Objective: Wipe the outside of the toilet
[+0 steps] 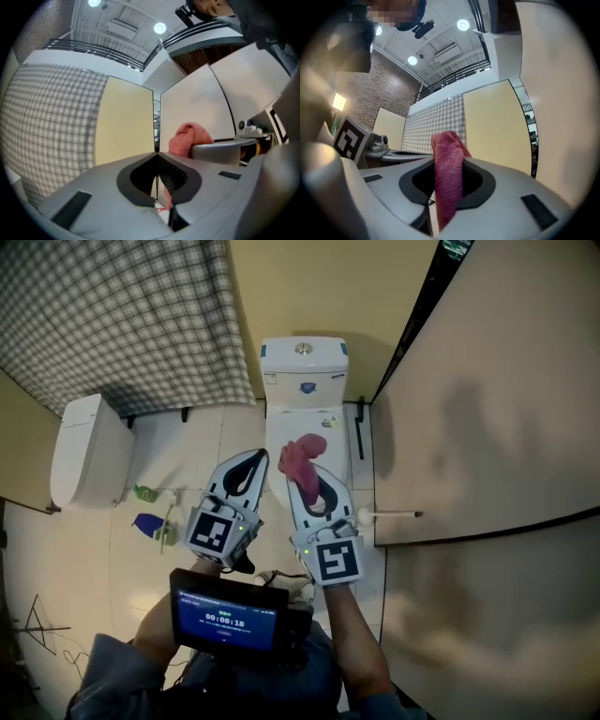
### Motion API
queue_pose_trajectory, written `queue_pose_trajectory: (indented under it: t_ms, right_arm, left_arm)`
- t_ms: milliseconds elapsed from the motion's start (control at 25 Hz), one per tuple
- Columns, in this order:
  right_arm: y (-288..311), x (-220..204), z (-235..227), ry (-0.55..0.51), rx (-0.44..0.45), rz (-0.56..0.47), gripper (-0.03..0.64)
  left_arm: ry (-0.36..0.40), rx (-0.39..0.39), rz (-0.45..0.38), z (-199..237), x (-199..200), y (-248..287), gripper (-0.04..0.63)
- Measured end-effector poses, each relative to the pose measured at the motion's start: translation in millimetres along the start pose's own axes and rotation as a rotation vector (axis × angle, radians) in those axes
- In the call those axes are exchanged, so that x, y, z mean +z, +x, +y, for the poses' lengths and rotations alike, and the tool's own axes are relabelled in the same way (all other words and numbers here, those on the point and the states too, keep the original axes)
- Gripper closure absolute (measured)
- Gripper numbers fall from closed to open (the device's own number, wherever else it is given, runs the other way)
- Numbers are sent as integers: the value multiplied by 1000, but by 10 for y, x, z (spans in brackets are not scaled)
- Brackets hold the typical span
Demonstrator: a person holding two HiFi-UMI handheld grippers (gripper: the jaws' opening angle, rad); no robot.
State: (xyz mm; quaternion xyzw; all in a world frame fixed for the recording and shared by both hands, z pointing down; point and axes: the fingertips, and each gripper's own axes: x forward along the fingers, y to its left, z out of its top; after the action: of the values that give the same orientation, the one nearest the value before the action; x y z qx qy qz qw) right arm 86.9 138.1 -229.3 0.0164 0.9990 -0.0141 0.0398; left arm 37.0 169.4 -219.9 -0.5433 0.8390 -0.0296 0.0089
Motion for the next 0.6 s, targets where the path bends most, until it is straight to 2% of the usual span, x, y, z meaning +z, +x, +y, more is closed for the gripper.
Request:
queue_pose_trajectory:
  t_ms: [600]
  right_arm:
    - [-100, 94, 271, -51, 1, 17, 538]
  left_arm:
    - [-32, -24, -38, -29, 144, -190, 578]
